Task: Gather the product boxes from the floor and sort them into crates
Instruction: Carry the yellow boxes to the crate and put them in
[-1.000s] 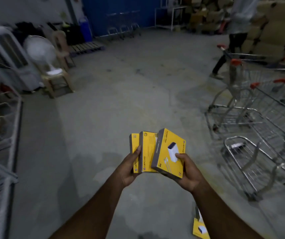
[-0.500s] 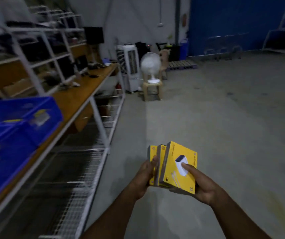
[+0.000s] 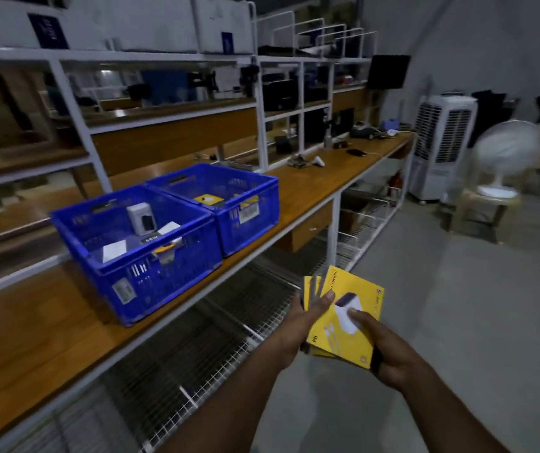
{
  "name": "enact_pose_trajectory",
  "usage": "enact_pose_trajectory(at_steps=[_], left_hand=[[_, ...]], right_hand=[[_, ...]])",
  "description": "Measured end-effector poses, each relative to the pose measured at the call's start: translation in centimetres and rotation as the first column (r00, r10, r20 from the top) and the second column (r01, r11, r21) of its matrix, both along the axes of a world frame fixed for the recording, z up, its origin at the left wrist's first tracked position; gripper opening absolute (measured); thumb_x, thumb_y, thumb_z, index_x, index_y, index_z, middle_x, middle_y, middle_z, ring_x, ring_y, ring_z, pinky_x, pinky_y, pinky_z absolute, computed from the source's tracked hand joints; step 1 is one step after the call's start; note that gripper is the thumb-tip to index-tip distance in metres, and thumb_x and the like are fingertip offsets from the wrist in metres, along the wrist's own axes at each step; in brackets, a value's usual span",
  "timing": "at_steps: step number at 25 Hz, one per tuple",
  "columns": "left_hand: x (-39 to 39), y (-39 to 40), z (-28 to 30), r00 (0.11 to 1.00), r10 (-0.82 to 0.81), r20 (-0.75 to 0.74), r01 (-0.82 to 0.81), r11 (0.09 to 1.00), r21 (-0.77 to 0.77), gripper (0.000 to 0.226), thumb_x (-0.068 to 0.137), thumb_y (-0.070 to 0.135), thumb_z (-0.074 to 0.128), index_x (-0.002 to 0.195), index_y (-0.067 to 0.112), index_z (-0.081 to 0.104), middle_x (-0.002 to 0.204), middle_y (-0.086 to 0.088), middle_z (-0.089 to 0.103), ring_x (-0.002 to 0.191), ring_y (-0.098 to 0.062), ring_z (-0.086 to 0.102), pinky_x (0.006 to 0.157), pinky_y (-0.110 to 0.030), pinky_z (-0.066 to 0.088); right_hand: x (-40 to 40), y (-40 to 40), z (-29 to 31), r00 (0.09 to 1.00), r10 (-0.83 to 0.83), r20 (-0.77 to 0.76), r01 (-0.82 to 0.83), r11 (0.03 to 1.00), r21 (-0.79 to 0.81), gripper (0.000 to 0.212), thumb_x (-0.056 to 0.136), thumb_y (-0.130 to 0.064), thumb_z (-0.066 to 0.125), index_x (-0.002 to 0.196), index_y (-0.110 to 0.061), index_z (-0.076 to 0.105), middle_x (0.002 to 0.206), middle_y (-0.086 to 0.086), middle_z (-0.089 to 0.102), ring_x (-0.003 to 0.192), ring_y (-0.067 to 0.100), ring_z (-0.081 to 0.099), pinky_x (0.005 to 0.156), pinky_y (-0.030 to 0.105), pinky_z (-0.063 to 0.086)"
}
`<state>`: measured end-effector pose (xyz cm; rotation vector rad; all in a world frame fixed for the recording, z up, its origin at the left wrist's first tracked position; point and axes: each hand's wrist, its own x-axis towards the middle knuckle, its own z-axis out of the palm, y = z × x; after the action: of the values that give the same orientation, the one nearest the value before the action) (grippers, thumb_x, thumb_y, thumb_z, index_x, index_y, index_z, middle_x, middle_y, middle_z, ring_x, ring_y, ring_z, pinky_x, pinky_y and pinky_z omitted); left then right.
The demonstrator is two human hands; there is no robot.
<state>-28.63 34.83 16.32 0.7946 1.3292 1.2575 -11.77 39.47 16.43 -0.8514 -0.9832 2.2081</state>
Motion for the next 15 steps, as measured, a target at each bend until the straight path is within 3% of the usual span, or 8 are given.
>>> enact_pose_trajectory(at_steps=[2, 4, 6, 8, 10, 12, 15], left_hand=[[-1.6, 1.9, 1.3, 0.992, 0.114, 0.054, -0.115, 0.993, 0.006, 0.104, 0.074, 0.058, 0.078, 0.154, 0.032, 0.017, 0.148, -0.008, 0.05, 0.118, -0.024, 0.064, 0.096, -0.049, 0.054], [-3.5, 3.2, 2.2, 0.974, 0.192, 0.118, -0.197, 0.98, 0.035, 0.099, 0.076, 0.054, 0.078, 0.154, 0.029, 0.023, 0.143, -0.009, 0.055, 0.117, -0.029, 0.065, 0.095, -0.054, 0.054], [-5.0, 4.3, 3.8, 0.959, 0.201, 0.199, -0.22, 0.973, 0.074, 0.082, 0.081, 0.054, 0.073, 0.15, 0.025, 0.037, 0.136, -0.011, 0.061, 0.115, -0.035, 0.065, 0.094, -0.056, 0.053], [-6.0, 5.4, 5.5, 0.948, 0.212, 0.235, -0.243, 0.964, 0.11, 0.056, 0.091, 0.051, 0.058, 0.139, 0.023, 0.052, 0.125, -0.012, 0.069, 0.108, -0.034, 0.069, 0.087, -0.051, 0.058], [-7.0, 6.9, 6.7, 0.947, 0.239, 0.215, -0.265, 0.959, 0.098, 0.044, 0.097, 0.052, 0.046, 0.13, 0.025, 0.059, 0.116, -0.009, 0.073, 0.101, -0.032, 0.072, 0.083, -0.048, 0.059], [-8.8, 8.8, 7.8, 0.954, 0.252, 0.163, -0.27, 0.957, 0.102, 0.046, 0.098, 0.058, 0.037, 0.127, 0.031, 0.06, 0.113, -0.003, 0.075, 0.102, -0.028, 0.072, 0.09, -0.049, 0.057], [-14.3, 12.7, 9.1, 0.943, 0.32, 0.088, -0.33, 0.93, 0.16, 0.05, 0.096, 0.065, 0.03, 0.122, 0.036, 0.06, 0.125, 0.002, 0.068, 0.113, -0.02, 0.066, 0.104, -0.049, 0.048]], right_hand=[[-2.9, 3.0, 1.3, 0.998, 0.063, -0.024, -0.062, 0.997, 0.036, 0.046, 0.088, -0.03, 0.062, 0.133, -0.019, 0.057, 0.123, 0.014, 0.067, 0.109, 0.035, 0.066, 0.094, 0.05, 0.052], [-5.3, 6.0, 2.8, 0.986, 0.166, -0.028, -0.162, 0.98, 0.113, 0.039, 0.091, -0.029, 0.059, 0.129, -0.022, 0.058, 0.123, 0.01, 0.068, 0.11, 0.033, 0.066, 0.09, 0.046, 0.055], [-7.3, 9.0, 3.6, 0.973, 0.229, -0.004, -0.224, 0.954, 0.202, 0.041, 0.091, -0.024, 0.063, 0.131, -0.022, 0.056, 0.124, 0.01, 0.067, 0.111, 0.035, 0.065, 0.089, 0.048, 0.056], [-9.3, 12.0, 3.6, 0.96, 0.279, 0.025, -0.276, 0.928, 0.252, 0.058, 0.082, -0.026, 0.068, 0.138, -0.021, 0.05, 0.126, 0.013, 0.065, 0.115, 0.04, 0.061, 0.097, 0.06, 0.047], [-11.2, 14.8, 4.1, 0.95, 0.301, 0.086, -0.313, 0.906, 0.284, 0.066, 0.077, -0.029, 0.068, 0.139, -0.02, 0.048, 0.126, 0.015, 0.065, 0.116, 0.043, 0.059, 0.096, 0.063, 0.045], [-13.0, 17.7, 5.3, 0.94, 0.322, 0.115, -0.342, 0.885, 0.316, 0.07, 0.073, -0.032, 0.073, 0.137, -0.019, 0.049, 0.126, 0.015, 0.065, 0.114, 0.041, 0.061, 0.09, 0.055, 0.053], [-16.7, 22.4, 7.7, 0.938, 0.337, 0.082, -0.344, 0.876, 0.339, 0.087, 0.054, -0.043, 0.089, 0.131, -0.019, 0.055, 0.124, 0.013, 0.066, 0.11, 0.034, 0.065, 0.086, 0.045, 0.058]])
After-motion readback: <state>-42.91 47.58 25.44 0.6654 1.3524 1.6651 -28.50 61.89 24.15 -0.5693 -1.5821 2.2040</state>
